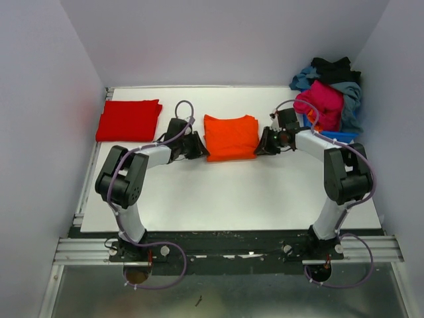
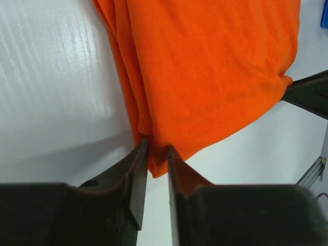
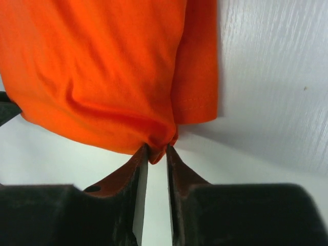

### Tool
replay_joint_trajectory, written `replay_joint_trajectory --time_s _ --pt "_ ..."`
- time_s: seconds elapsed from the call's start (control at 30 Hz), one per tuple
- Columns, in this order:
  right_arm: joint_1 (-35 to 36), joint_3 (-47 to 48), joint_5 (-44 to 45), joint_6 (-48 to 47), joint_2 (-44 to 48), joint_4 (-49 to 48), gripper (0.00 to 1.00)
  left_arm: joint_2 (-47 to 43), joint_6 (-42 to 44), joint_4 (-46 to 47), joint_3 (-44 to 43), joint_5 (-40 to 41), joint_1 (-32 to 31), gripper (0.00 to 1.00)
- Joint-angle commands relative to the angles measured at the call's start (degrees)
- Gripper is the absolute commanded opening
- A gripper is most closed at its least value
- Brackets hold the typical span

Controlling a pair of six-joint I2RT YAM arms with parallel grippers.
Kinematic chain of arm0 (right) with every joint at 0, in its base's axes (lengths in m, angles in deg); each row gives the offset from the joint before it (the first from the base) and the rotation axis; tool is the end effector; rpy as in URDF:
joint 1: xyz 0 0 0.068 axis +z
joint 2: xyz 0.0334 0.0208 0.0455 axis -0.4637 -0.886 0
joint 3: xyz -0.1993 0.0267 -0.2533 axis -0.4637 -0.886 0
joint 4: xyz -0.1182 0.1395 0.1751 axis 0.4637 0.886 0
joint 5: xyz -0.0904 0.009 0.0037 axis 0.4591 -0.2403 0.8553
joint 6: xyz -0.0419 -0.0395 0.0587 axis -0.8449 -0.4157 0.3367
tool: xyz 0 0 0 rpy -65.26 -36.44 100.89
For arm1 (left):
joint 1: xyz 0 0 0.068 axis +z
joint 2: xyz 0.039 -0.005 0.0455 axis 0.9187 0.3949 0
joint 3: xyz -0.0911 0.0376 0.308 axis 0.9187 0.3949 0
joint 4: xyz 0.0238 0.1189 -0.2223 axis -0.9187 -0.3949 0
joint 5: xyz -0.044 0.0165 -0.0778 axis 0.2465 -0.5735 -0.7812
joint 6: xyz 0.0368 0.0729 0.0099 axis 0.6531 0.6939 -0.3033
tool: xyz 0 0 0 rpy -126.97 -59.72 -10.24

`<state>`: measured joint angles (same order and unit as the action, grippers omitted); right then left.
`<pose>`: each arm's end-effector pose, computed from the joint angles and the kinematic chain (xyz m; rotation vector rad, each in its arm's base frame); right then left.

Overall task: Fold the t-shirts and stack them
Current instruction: Put the neatly folded tshirt into the corner of the board with both arms

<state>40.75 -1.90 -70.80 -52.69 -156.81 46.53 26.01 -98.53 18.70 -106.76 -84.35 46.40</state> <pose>0.3769 0.1146 0.2019 0.0753 2.6124 0.7107 0.3642 -0.1654 0.1936 -0.1633 2.4321 -0.9705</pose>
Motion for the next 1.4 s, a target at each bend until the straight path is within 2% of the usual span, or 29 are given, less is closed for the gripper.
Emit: replay_joint_trajectory --time_s 0.0,0.07,0.17,0.3,0.47,0.57,0.6,0.63,0.67,0.7,0.73,0.8,0.93,1.03,1.1,1.23,1.37 --pt "0.0 2.8 1.0 -0.2 -2.4 1.2 0.21 2.8 -0.3 2.3 -2.0 -2.5 -0.5 0.21" --pt "0.0 3.0 1.0 -0.2 -2.9 1.2 0.01 2.6 -0.5 3.0 -1.5 -2.1 -0.5 0.00" --pt "0.0 3.1 2.6 0.0 -2.9 2.5 0.01 1.7 0.4 0.4 -1.4 0.9 -0.5 0.00" --pt "0.1 5.5 11.9 0.0 -3.6 9.0 0.01 0.5 2.4 -4.3 -1.8 5.6 -0.5 0.00" --pt "1.8 8.1 16.8 -0.2 -5.8 12.4 0.01 1.5 2.9 -5.7 -1.8 6.9 -0.5 0.00" --pt "1.9 8.4 15.7 -0.2 -6.0 12.5 0.06 1.3 2.7 -5.3 -1.4 6.2 -0.5 0.00" --pt "1.9 8.5 15.5 -0.2 -5.3 12.8 0.14 0.7 2.9 -5.6 -1.4 6.0 -0.5 0.00" --pt "1.9 8.4 15.3 -0.2 -4.2 12.9 0.24 -0.2 3.1 -5.7 -1.4 6.1 -0.5 0.04" --pt "1.9 8.1 15.2 -0.2 -2.4 12.8 0.33 -1.8 3.3 -7.0 -1.2 6.8 -0.5 0.23" --pt "1.9 7.7 15.3 -0.2 -0.6 12.5 0.42 -3.3 3.5 -7.4 -0.8 7.3 -0.5 0.37" --pt "1.9 7.7 15.5 -0.2 1.3 12.4 0.48 -5.4 3.6 -8.2 -0.7 8.2 -0.5 0.44" --pt "1.7 8.6 14.9 -0.6 3.8 12.4 0.64 -8.4 4.0 -9.9 -1.4 9.9 -0.4 0.54" --pt "0.0 11.3 7.5 1.1 4.2 10.9 0.76 -10.2 3.4 -10.5 -3.7 11.5 0.4 0.66" --pt "-1.8 13.3 2.1 3.7 1.8 8.3 0.83 -9.3 1.2 -7.5 -4.2 13.2 0.9 0.78" --pt "-2.6 15.1 -0.7 5.5 -0.8 6.4 0.84 -6.7 -0.3 -6.0 -5.7 13.4 1.0 0.81" --pt "-3.0 19.5 -1.9 7.1 -6.0 5.1 0.84 -1.2 -3.0 -2.6 -8.9 13.4 1.0 0.84" --pt "-3.2 23.8 -1.3 6.4 -10.7 5.0 0.79 4.5 -3.2 -2.1 -13.6 13.8 1.0 0.81"
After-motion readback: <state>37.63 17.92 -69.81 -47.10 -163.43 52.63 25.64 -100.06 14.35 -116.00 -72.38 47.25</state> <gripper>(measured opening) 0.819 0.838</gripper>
